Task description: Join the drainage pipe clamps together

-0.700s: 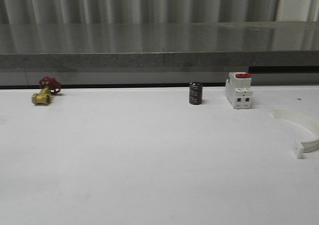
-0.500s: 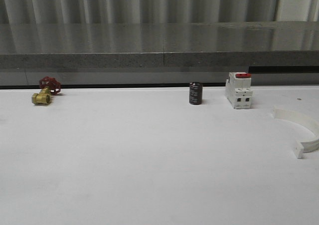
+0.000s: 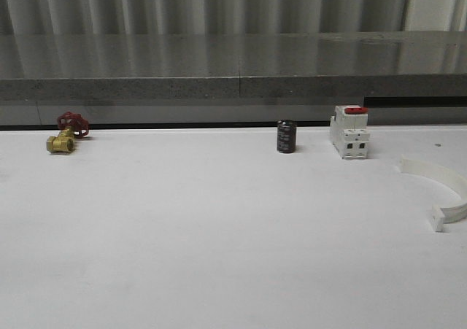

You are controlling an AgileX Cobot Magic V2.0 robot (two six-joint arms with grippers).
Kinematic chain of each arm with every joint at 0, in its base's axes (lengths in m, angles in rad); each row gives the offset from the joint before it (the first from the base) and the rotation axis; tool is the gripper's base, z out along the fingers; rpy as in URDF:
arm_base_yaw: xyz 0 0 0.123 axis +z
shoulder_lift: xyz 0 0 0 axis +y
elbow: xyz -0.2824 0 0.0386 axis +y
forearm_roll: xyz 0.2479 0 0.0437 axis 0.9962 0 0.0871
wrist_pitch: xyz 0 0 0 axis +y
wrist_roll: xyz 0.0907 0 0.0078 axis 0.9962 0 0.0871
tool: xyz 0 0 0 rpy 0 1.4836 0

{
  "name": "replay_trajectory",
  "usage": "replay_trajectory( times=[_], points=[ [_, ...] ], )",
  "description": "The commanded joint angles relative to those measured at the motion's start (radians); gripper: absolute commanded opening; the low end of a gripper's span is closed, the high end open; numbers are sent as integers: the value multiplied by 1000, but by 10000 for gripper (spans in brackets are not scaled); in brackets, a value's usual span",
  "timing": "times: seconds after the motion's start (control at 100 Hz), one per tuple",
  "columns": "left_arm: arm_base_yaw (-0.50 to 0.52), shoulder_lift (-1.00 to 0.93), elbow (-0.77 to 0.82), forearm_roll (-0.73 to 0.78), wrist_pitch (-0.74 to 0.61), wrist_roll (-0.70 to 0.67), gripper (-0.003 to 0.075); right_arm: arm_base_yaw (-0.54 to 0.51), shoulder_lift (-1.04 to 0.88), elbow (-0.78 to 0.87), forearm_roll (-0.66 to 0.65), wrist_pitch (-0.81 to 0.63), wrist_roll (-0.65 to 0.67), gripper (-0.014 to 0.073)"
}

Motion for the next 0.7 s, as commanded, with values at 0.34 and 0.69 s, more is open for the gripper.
replay_trajectory(
  times=[0.34,0.69],
  points=[
    [-8,-12,-135,25,59,-8,-21,-4,-16,-17,-2,-77,-3,-5],
    [-8,231,-401,20,364,-8,-21,-4,-16,-17,-2,-77,-3,-5]
  ],
)
